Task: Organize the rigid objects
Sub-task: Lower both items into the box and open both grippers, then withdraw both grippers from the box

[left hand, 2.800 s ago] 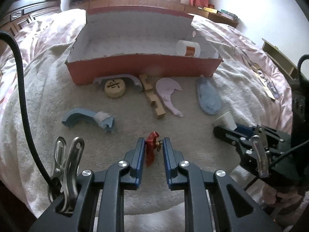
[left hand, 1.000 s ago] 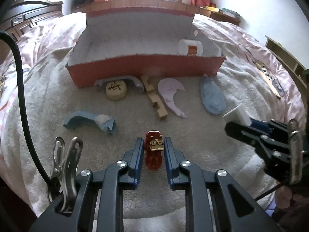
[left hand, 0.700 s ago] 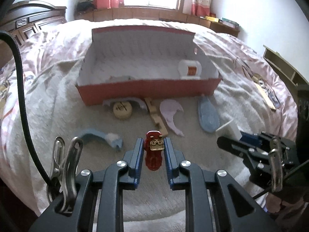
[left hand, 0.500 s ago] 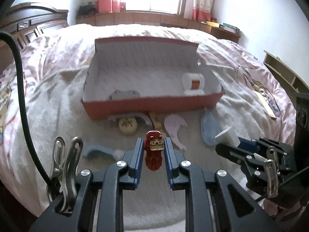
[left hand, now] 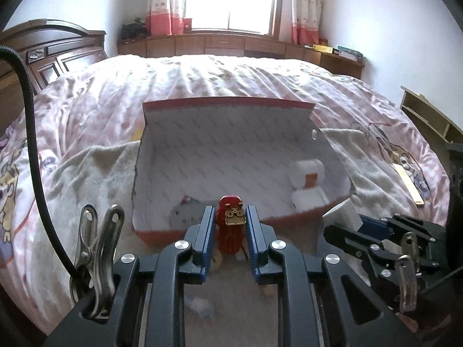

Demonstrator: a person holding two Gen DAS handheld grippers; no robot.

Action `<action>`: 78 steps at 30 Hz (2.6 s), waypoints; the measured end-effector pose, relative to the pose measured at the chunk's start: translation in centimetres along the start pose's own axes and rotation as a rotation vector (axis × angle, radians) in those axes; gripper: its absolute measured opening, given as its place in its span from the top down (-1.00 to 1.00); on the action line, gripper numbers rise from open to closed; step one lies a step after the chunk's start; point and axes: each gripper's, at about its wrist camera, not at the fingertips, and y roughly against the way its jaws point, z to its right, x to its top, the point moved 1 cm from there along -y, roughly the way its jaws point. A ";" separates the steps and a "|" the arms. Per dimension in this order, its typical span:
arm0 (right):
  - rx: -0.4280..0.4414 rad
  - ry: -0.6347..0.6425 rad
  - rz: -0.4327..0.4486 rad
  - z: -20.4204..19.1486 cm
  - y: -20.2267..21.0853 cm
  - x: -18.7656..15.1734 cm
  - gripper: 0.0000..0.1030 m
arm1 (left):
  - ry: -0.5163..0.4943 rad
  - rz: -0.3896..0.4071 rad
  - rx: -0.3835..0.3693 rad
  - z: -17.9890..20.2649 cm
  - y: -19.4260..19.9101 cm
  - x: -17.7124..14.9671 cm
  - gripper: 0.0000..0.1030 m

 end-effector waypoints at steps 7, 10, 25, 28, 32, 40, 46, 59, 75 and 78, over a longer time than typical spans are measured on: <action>-0.014 -0.006 0.018 0.3 -1.4 2.1 0.44 | 0.002 -0.010 0.014 -0.6 -2.1 1.6 0.58; -0.015 -0.009 0.012 0.4 -2.3 2.7 0.44 | 0.002 -0.012 0.020 -0.7 -2.9 2.1 0.58; -0.023 -0.027 -0.032 1.6 -5.5 3.5 0.44 | 0.025 -0.058 0.036 -1.7 -6.3 2.5 0.58; -0.024 -0.033 -0.037 1.6 -5.6 3.4 0.44 | 0.023 -0.066 0.040 -1.7 -6.7 2.3 0.58; -0.022 -0.055 -0.050 2.1 -6.1 3.4 0.44 | 0.016 -0.083 0.052 -1.6 -7.1 2.3 0.56; -0.022 -0.098 -0.049 2.9 -5.9 3.4 0.26 | 0.029 -0.092 0.066 -1.7 -6.9 2.1 0.48; -0.018 -0.086 -0.041 2.5 -5.6 3.4 0.26 | 0.039 -0.084 0.068 -1.8 -6.3 2.1 0.48; -0.014 -0.088 -0.026 1.8 -3.9 2.6 0.26 | 0.052 -0.064 0.055 -1.6 -3.8 1.3 0.48; 0.003 -0.077 -0.023 0.4 -1.2 0.6 0.25 | 0.067 -0.056 0.041 -0.9 -0.8 -0.7 0.48; 0.005 -0.077 -0.023 0.2 -0.8 0.2 0.25 | 0.069 -0.054 0.039 -0.9 -0.3 -1.1 0.48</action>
